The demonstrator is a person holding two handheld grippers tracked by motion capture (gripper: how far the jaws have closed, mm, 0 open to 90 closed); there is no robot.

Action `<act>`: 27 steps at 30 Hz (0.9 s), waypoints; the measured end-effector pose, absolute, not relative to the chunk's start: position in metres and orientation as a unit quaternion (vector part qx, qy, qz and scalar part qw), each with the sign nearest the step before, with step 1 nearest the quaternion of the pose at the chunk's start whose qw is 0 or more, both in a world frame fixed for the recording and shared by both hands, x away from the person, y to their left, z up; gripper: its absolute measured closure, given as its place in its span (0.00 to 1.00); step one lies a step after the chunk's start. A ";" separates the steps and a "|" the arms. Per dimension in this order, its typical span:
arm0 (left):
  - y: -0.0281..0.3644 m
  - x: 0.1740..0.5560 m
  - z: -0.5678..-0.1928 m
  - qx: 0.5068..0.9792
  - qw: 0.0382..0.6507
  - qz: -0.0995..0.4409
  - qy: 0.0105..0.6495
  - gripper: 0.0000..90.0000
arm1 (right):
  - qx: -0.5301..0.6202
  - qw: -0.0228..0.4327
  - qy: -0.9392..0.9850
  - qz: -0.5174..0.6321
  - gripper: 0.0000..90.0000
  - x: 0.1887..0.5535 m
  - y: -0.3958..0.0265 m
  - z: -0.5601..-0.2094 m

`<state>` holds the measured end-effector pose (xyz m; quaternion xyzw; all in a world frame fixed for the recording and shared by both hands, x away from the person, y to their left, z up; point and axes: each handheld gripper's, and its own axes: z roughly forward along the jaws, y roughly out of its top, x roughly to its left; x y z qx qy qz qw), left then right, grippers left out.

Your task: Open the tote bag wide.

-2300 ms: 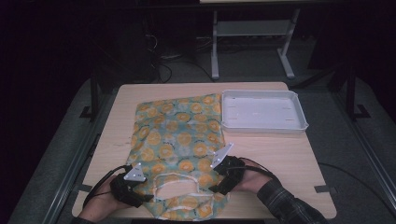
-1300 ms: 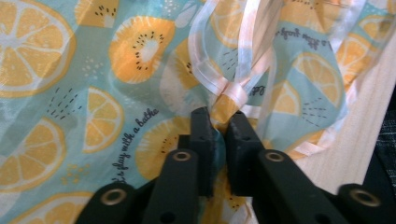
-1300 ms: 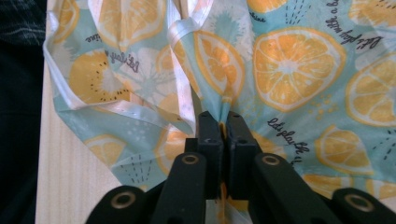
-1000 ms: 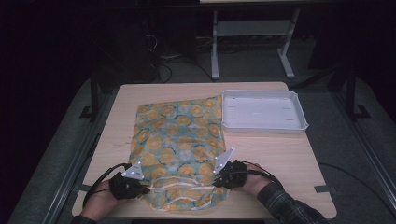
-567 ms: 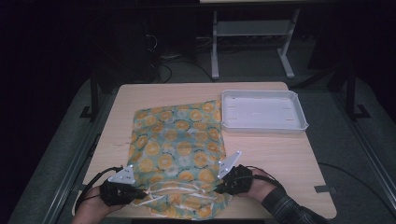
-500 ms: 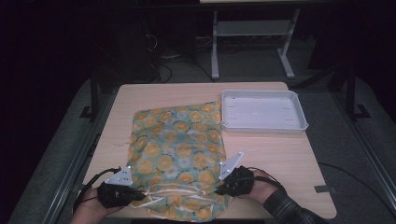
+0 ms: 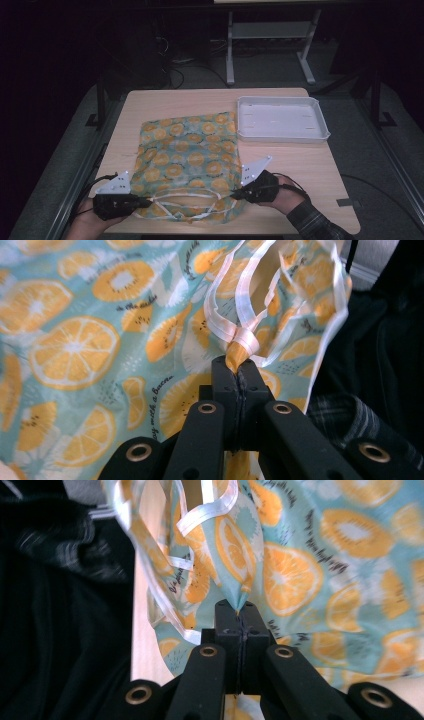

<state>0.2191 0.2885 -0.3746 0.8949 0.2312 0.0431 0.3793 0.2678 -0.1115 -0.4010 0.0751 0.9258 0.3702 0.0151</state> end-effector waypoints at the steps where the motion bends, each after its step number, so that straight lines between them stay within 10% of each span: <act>1: 0.289 0.221 -0.372 0.892 0.383 0.047 0.233 0.99 | 0.076 0.019 0.924 0.373 0.99 0.269 -0.112 -0.397; 27: 0.296 0.320 -0.334 0.844 0.442 0.093 0.289 0.99 | 0.161 0.115 0.885 0.421 0.99 0.357 -0.108 -0.362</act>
